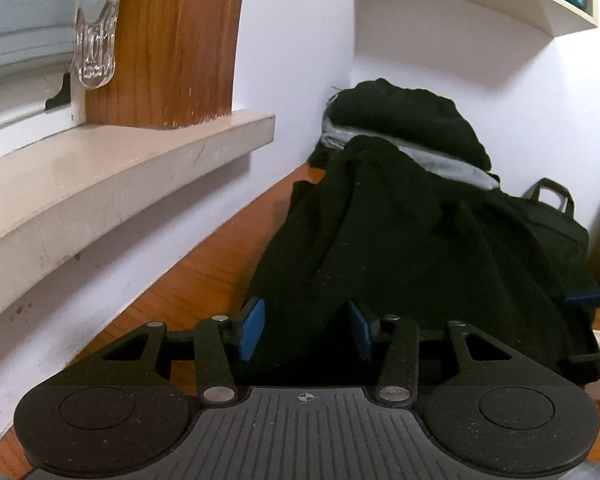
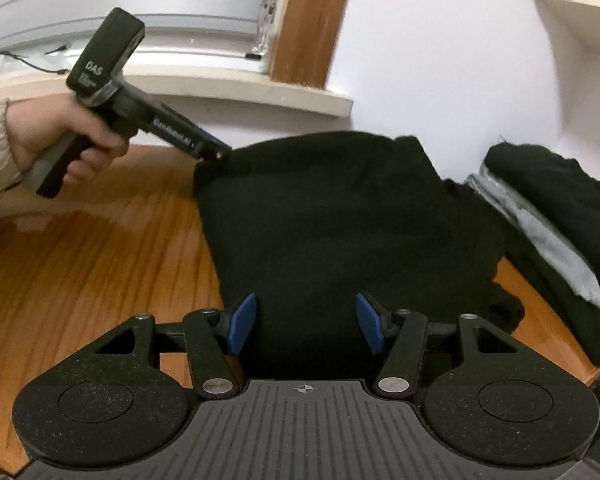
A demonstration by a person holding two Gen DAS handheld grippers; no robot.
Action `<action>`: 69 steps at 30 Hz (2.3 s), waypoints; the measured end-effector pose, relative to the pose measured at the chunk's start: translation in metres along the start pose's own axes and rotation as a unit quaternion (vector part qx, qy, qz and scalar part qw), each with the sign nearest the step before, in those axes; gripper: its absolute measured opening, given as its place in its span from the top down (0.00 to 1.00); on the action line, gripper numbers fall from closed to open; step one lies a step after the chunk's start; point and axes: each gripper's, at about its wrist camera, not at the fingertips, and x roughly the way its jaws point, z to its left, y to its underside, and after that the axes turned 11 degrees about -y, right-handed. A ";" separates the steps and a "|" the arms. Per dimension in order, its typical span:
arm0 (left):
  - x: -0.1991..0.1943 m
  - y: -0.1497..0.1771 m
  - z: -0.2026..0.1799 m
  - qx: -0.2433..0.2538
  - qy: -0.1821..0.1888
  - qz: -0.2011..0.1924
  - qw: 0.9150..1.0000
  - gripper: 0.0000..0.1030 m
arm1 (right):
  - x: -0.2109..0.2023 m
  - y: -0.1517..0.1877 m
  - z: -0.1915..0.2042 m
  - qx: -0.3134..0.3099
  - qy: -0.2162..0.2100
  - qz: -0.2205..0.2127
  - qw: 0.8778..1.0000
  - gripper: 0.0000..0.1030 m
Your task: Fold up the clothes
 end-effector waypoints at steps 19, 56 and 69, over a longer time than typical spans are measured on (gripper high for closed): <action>-0.005 -0.004 -0.002 -0.019 0.028 0.005 0.999 0.49 | -0.015 0.043 -0.029 -0.005 0.080 0.055 0.995 0.89; 0.103 -0.062 -0.001 -0.083 0.041 0.075 0.993 0.19 | 0.047 0.020 -0.218 0.215 -0.021 -0.045 0.975 0.18; 0.131 -0.067 0.014 -0.118 0.125 0.109 0.979 0.47 | 0.058 0.025 -0.234 0.244 -0.079 -0.061 0.965 0.49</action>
